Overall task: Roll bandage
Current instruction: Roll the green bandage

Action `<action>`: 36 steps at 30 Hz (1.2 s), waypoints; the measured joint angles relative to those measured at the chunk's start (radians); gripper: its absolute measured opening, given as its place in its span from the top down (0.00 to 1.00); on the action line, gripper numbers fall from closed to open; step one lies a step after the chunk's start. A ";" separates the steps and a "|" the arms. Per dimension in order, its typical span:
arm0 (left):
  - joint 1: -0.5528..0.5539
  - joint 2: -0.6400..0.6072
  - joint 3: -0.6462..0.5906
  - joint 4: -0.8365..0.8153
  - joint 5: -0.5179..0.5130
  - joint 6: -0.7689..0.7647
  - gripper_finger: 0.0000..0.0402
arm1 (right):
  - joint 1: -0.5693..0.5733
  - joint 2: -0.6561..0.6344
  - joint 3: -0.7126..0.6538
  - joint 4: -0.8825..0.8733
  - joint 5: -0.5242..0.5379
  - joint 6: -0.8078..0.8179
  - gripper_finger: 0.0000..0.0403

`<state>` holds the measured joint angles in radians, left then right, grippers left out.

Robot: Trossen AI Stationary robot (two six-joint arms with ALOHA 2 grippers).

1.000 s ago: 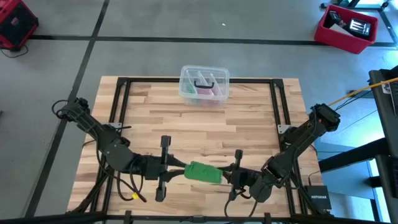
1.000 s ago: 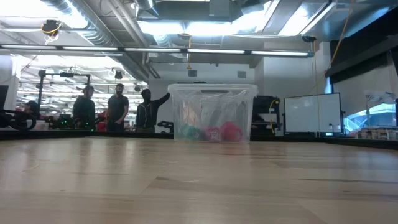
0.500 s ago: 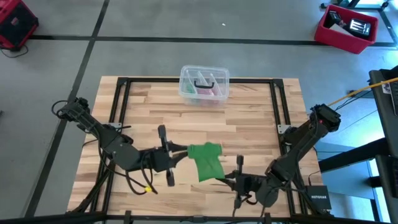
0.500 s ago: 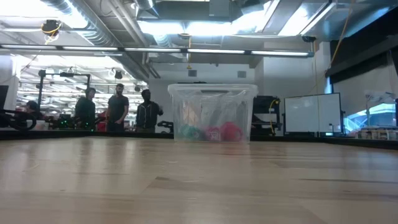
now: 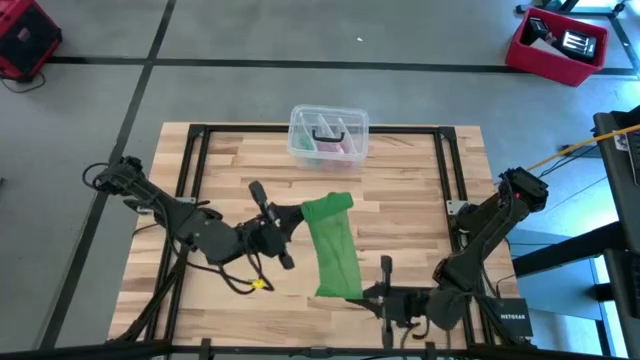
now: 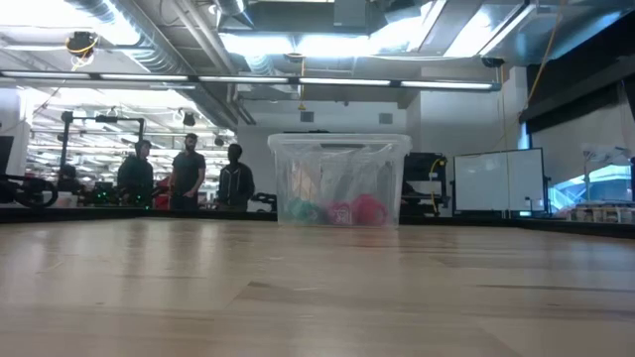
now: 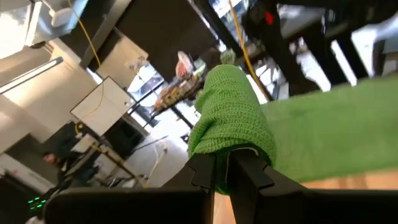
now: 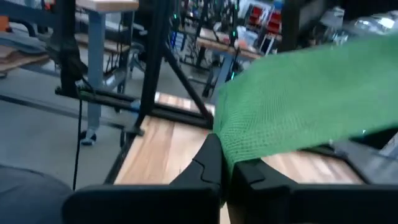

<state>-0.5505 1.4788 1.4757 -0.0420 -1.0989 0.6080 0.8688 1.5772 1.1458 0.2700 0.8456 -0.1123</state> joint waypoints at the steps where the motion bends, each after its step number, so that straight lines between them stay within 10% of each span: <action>1: 0.007 0.000 0.000 -0.029 0.000 -0.008 0.96 | 0.009 0.000 0.017 0.000 0.006 -0.025 1.00; 12: 0.053 0.021 0.000 -0.245 0.005 -0.191 0.96 | 0.080 0.000 0.168 -0.008 0.088 -0.234 1.00; 36: 0.042 0.168 0.001 -0.322 0.361 -0.260 0.96 | 0.045 0.000 0.358 -0.016 0.448 -0.624 0.99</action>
<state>-0.5087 1.6467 1.4765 -0.3640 -0.7376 0.3477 0.9138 1.5772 1.5039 0.2536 1.2939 -0.7364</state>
